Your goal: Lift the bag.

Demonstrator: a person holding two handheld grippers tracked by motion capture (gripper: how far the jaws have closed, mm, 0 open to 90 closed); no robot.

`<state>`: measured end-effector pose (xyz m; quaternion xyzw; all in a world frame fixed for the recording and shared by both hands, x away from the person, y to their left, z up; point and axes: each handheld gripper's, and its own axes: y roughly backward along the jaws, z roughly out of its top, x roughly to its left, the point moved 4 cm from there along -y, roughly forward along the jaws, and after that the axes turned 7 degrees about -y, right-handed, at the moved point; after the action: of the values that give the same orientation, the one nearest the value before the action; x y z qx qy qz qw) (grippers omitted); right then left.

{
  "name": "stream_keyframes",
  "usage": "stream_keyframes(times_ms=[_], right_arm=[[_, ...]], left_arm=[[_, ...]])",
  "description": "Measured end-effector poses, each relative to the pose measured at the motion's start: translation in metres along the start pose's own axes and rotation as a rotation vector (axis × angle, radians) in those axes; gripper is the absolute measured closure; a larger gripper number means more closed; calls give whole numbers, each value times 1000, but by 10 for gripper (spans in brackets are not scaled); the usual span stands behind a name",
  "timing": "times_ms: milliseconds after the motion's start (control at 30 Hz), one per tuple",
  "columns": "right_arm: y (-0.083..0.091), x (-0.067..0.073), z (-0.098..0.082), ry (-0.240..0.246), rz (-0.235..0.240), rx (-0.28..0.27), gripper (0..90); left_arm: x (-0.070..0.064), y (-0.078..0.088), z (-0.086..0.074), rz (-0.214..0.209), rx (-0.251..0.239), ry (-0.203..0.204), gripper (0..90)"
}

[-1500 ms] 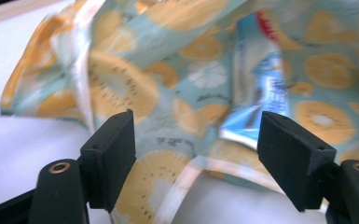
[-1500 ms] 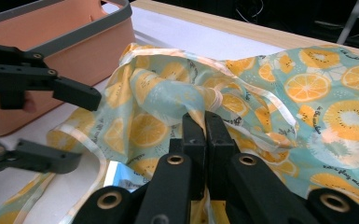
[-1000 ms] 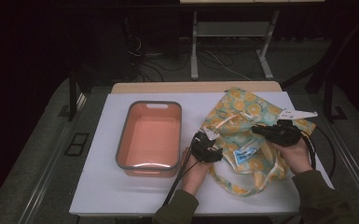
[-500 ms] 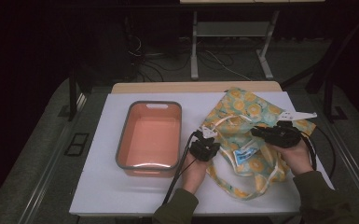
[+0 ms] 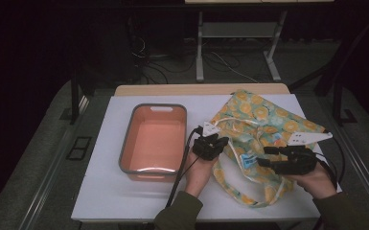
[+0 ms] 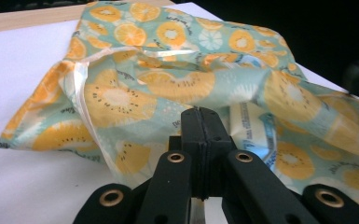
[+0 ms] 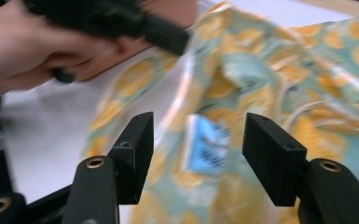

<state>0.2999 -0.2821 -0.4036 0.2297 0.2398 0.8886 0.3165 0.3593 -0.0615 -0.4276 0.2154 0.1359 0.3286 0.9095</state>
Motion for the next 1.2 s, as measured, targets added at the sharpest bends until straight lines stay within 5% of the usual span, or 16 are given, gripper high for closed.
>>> stream_keyframes(times_ms=[367, 500, 633, 1200], right_arm=[[-28, 12, -45, 62, 39, 218, 383], [-38, 8, -52, 78, -10, 284, 743], [-32, 4, -43, 86, -20, 222, 886], [-6, -13, 25, 123, -65, -65, 894]], left_arm=[[1, -4, 0, 13, -14, 7, 899], [1, -5, 0, 13, -15, 10, 899], [1, -5, 2, 8, -17, 11, 899], [13, 27, 49, 35, -118, -16, 899]])
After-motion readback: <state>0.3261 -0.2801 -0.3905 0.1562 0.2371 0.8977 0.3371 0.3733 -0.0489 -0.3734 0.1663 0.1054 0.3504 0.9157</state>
